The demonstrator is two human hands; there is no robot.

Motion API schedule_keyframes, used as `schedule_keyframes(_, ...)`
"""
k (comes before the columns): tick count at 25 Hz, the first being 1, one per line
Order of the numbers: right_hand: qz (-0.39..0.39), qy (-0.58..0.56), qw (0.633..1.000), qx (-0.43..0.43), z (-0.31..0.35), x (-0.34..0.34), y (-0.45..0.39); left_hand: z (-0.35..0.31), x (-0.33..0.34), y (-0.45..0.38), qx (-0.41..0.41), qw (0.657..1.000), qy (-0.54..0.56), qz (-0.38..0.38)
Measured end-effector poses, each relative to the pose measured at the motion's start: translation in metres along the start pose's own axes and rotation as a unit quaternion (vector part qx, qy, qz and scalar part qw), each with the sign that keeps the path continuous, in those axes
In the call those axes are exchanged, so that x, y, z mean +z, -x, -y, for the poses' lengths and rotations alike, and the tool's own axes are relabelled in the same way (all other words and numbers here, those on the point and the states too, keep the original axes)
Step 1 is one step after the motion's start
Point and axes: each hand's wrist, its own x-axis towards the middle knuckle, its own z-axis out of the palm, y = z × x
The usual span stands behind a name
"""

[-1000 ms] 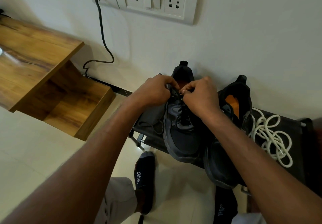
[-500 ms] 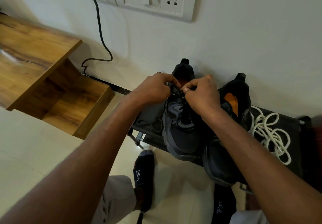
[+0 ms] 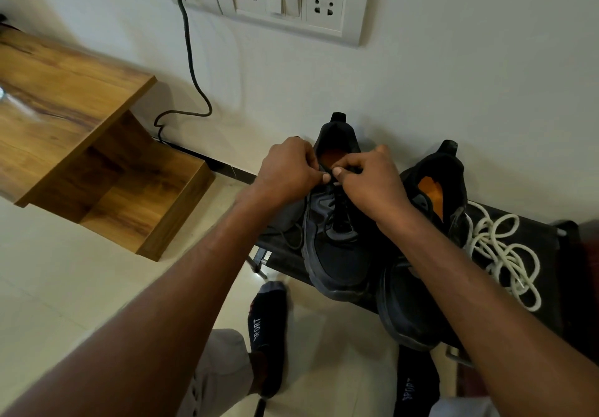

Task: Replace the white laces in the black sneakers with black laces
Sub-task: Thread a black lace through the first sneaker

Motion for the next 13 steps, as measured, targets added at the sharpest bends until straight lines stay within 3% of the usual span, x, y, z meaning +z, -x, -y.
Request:
schedule_keyframes(3, 0.05, 0.023, 0.998, -0.022, 0.0, -0.013, 0.001, -0.005, 0.003, 0.003, 0.017, 0.999, -0.019, -0.019)
schedule_keyframes(7, 0.056, 0.042, 0.997, -0.043, -0.005, -0.015, 0.004, -0.008, -0.003, 0.006, 0.021, 0.999, -0.027, -0.01)
schedule_keyframes(9, 0.03, 0.016, 0.999, -0.036, -0.009, -0.013, -0.002, -0.013, -0.018, 0.007, 0.023, 0.997, 0.071, -0.029)
schedule_keyframes(10, 0.017, 0.003, 1.0, -0.026, -0.01, -0.013, -0.004, -0.017, -0.029, 0.009, 0.04, 0.979, 0.196, -0.035)
schedule_keyframes(11, 0.01, -0.004, 1.0, -0.017, -0.011, -0.014, -0.006, -0.021, -0.041, 0.009, 0.067, 0.929, 0.364, -0.026)
schedule_keyframes(12, 0.006, -0.003, 1.0, -0.011, -0.012, -0.014, -0.007, -0.024, -0.051, 0.01, 0.09, 0.847, 0.524, 0.005)
schedule_keyframes(13, 0.005, 0.002, 1.0, -0.009, -0.014, -0.015, -0.007, -0.025, -0.056, 0.01, 0.097, 0.783, 0.614, 0.022)
